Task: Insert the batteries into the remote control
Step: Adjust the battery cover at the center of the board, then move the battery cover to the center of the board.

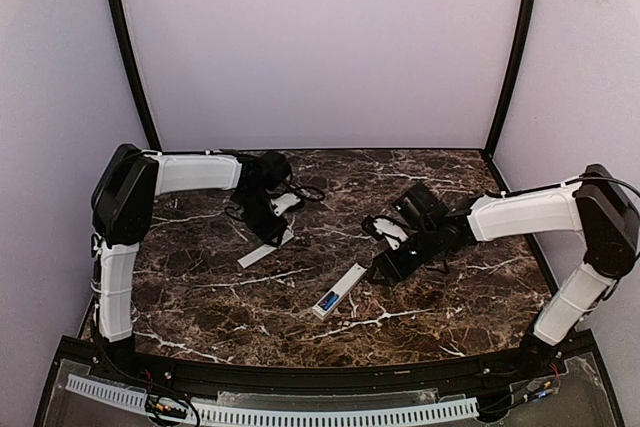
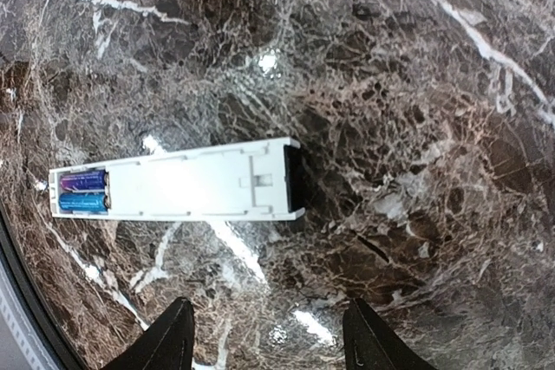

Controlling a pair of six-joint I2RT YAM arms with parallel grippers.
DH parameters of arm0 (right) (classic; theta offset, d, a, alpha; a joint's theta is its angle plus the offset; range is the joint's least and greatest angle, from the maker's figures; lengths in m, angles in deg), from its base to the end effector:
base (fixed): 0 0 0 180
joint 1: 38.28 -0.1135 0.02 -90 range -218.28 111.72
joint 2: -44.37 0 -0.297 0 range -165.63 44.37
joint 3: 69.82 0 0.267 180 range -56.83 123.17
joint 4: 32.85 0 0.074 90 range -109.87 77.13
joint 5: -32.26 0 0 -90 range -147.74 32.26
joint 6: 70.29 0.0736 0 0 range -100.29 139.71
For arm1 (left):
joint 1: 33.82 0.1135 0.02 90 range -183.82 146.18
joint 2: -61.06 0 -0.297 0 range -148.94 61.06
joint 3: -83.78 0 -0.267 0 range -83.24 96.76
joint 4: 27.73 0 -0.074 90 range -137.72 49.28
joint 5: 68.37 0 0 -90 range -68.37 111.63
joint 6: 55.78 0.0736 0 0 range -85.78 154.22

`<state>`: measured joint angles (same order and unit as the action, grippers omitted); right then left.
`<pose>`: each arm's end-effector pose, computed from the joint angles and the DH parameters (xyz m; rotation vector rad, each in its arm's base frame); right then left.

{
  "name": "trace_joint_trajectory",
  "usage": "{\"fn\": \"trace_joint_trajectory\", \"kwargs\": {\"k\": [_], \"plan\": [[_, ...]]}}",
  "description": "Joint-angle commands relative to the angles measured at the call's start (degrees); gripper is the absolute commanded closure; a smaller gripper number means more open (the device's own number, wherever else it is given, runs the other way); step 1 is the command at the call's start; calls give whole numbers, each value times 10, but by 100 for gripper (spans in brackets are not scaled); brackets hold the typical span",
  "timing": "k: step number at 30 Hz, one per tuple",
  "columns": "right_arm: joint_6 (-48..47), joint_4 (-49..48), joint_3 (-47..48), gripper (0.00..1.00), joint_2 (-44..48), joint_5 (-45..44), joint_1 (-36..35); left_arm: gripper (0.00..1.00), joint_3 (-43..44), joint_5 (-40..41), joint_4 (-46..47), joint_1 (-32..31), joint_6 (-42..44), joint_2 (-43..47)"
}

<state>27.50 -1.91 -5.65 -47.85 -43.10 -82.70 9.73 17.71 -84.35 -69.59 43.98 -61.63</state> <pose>0.2312 0.2526 0.1603 -0.9380 2.5281 0.6398 0.3851 -0.2837 0.1453 1.1230 2.6389 -0.1900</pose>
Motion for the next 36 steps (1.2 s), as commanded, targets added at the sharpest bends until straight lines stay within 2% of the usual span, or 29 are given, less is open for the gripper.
{"fn": "trace_joint_trajectory", "kwargs": {"k": [1, 3, 5, 8, 11, 15, 19, 25, 29, 33, 36], "plan": [[10, -14, -21, 42, 16, 24, 8, 76, -18, -12, -32, -19, -49, 12], [12, -18, -24, 42, 22, 28, 10, 76, -21, -19, -21, -28, -59, 23], [12, -18, -22, 42, 25, 30, 12, 71, -23, -13, -13, -35, -72, 33], [13, -22, -16, 41, 27, 39, 16, 62, -41, -16, 7, -35, -90, 54], [13, -25, 0, 35, 28, 52, 22, 49, -61, 3, 17, -30, -110, 79], [8, -23, 39, 29, 17, 62, 32, 43, -94, 22, 20, -17, -130, 98], [-5, -8, 86, 27, -13, 59, 34, 40, -140, 20, 32, -12, -132, 116], [-13, 2, 132, 26, -49, 72, 42, 40, -190, -24, 70, -15, -124, 122], [-23, 9, 144, 27, -55, 85, 52, 47, -205, -45, 88, -38, -127, 118], [-43, 23, 150, 27, -51, 81, 60, 53, -211, -76, 104, -91, -130, 108], [-49, 28, 150, 27, -50, 78, 62, 62, -221, -96, 126, -111, -140, 105]]}}
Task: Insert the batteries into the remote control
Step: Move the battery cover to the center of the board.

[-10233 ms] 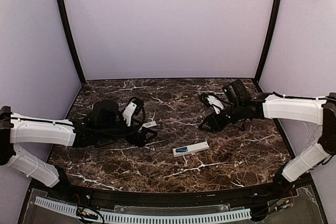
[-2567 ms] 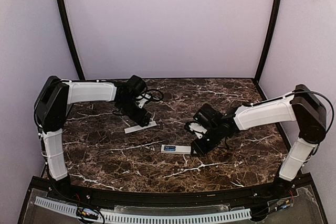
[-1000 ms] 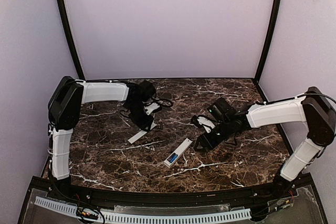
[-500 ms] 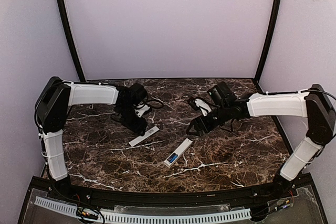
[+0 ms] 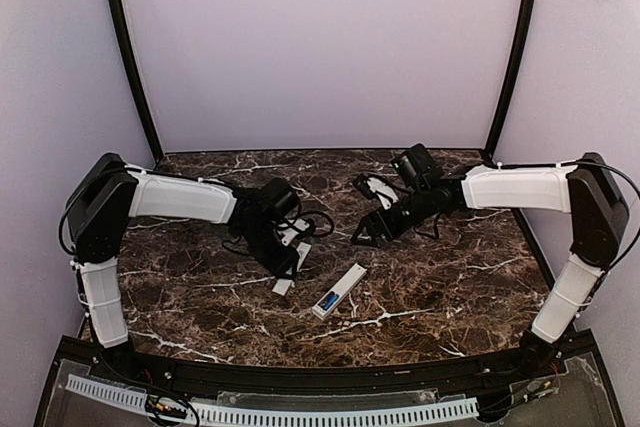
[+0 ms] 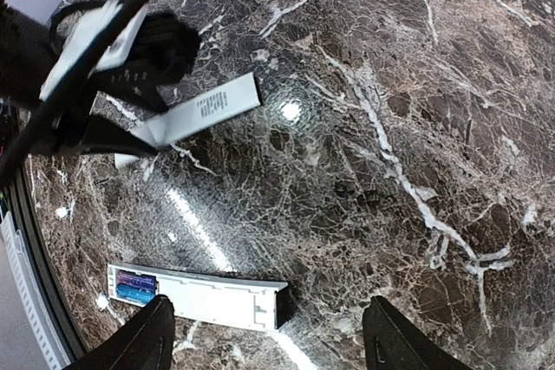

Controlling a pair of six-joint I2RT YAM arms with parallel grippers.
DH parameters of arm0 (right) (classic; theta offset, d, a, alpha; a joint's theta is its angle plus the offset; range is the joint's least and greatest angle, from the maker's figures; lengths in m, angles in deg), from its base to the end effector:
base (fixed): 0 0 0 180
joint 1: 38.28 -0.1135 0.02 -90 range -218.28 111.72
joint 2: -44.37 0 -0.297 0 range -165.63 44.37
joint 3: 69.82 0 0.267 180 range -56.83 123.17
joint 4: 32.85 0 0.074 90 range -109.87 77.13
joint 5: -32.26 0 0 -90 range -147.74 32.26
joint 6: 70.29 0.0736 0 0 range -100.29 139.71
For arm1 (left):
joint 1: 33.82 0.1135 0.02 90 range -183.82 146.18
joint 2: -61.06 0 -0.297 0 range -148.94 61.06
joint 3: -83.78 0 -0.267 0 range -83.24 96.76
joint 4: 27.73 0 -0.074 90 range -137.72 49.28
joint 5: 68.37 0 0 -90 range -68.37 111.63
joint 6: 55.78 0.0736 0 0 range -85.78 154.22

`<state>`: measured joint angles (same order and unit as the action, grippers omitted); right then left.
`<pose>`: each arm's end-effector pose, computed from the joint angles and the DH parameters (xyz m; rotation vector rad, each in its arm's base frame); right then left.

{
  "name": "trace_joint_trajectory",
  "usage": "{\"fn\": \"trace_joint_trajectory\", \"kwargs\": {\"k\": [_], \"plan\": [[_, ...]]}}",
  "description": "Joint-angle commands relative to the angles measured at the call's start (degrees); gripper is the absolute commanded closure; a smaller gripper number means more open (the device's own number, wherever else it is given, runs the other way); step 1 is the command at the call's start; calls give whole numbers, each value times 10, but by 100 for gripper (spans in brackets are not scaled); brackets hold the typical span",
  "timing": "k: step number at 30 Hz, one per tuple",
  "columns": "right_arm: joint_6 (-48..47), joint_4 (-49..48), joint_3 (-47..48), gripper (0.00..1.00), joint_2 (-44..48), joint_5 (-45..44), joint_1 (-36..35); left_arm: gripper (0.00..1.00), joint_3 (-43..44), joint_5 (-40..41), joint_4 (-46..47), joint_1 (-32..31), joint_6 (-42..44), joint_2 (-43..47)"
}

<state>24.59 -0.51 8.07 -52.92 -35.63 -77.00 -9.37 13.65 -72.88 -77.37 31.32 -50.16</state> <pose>0.2929 0.2703 0.2078 -0.9072 2.3886 0.7908 0.2989 -0.2982 0.1426 1.0210 2.6532 -0.3847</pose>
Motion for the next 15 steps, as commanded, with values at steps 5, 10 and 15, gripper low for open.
{"fn": "trace_joint_trajectory", "kwargs": {"k": [5, 10, 15], "plan": [[-31, 19, 17, 29, -17, 26, 5, 65, -35, -28, 26, -60, -11, -10], [-26, 40, 65, 32, -64, 18, 5, 63, -46, -3, 45, -69, -25, 1], [12, 82, 152, 36, -111, -17, -30, 40, -112, 39, 134, -61, -78, 102]]}}
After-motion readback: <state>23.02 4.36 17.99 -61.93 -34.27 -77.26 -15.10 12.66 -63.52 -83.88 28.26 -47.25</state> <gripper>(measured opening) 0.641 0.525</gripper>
